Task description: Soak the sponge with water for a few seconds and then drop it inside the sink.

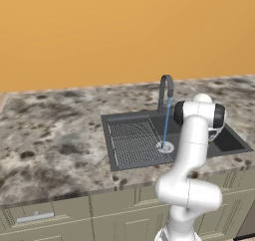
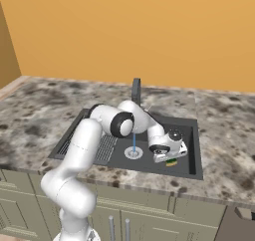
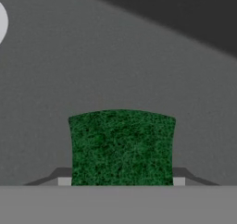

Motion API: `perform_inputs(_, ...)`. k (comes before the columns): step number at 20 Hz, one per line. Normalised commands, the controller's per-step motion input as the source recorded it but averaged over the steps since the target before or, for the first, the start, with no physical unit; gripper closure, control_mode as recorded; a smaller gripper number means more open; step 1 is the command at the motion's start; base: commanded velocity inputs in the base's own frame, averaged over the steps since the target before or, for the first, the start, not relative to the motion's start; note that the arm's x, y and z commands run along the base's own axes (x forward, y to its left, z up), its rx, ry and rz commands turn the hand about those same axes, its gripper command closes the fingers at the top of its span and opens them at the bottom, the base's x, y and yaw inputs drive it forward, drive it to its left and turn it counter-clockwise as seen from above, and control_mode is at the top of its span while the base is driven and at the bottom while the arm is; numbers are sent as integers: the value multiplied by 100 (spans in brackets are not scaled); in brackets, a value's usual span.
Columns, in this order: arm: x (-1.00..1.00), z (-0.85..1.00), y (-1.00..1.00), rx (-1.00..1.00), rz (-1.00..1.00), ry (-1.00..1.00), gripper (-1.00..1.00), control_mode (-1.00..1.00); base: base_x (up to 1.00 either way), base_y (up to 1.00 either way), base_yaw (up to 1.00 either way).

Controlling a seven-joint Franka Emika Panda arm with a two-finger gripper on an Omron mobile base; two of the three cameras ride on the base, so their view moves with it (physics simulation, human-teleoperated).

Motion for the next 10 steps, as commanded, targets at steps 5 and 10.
perform_inputs(5,0,0,0,0,0,0,100,-100,0,0,0)
perform_inputs(10,0,0,0,0,0,0,-100,-100,0,0,0)
